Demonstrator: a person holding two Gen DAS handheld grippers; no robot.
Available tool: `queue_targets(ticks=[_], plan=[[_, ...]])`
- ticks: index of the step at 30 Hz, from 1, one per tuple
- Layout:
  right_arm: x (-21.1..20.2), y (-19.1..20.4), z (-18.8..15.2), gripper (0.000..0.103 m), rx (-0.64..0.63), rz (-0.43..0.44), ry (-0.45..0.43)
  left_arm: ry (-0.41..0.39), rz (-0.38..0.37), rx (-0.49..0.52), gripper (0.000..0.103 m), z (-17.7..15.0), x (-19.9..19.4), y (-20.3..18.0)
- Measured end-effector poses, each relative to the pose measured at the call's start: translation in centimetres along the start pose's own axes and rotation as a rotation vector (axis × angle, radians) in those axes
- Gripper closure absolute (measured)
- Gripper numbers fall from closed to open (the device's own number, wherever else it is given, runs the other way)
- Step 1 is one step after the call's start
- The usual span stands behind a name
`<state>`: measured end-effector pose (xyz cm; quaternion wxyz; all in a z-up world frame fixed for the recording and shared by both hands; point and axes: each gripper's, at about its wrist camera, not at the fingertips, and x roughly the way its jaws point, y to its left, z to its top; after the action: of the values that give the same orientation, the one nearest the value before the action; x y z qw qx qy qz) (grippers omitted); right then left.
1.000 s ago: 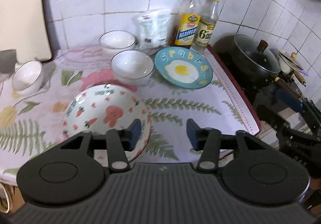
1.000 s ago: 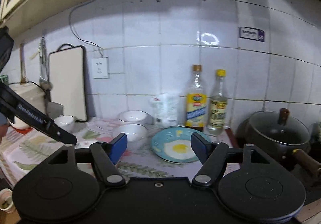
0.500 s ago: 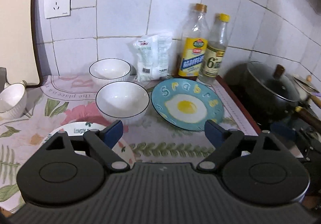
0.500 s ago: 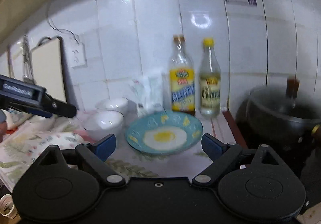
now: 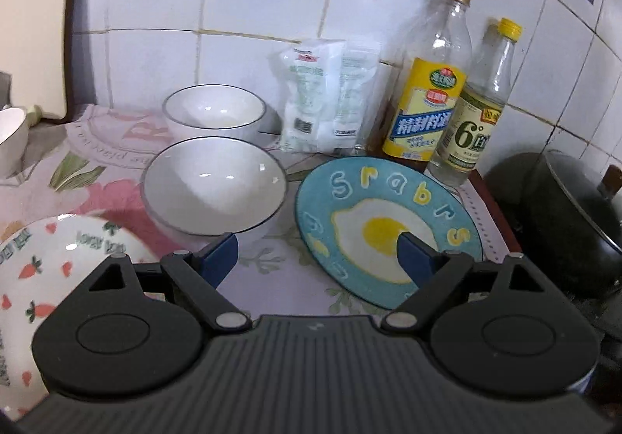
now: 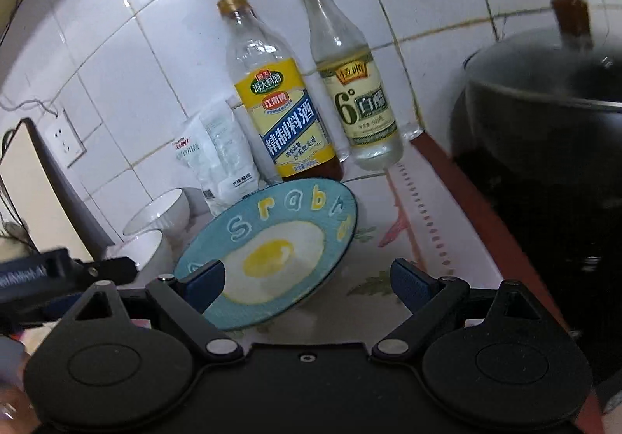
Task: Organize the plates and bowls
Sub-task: 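Move both grippers toward the blue egg plate beside the bottles, then close both grippers on the blue egg plate rim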
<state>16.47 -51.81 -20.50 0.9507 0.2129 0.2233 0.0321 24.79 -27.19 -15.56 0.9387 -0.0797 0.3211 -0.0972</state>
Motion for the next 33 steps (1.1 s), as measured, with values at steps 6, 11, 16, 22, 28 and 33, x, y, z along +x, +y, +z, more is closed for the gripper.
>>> queue_targets(ticks=[6, 11, 16, 22, 28, 33], plan=[[2.1, -0.9, 0.8, 0.010, 0.090, 0.028, 0.023, 0.074, -0.092, 0.025, 0.017, 0.1, 2.5, -1.2], [3.7, -2.3, 1.9, 0.017, 0.131, 0.039, 0.078, 0.130, -0.092, 0.005, 0.017, -0.3, 4.2, -1.5], [5.1, -2.6, 2.3, 0.027, 0.102, 0.040, 0.110, 0.194, -0.082, -0.050, 0.018, -0.5, 5.9, -1.1], [7.0, -2.4, 2.1, 0.057, 0.091, 0.046, 0.108, 0.265, -0.096, -0.086, 0.034, -0.2, 7.7, -1.3], [8.2, -2.5, 2.2, 0.070, 0.100, 0.022, 0.105, 0.230, -0.086, -0.084, 0.049, -0.8, 8.0, -1.1], [8.7, -3.3, 2.4, 0.090, 0.146, -0.013, 0.101, 0.225, -0.043, -0.068, 0.065, -0.8, 8.0, -1.1]])
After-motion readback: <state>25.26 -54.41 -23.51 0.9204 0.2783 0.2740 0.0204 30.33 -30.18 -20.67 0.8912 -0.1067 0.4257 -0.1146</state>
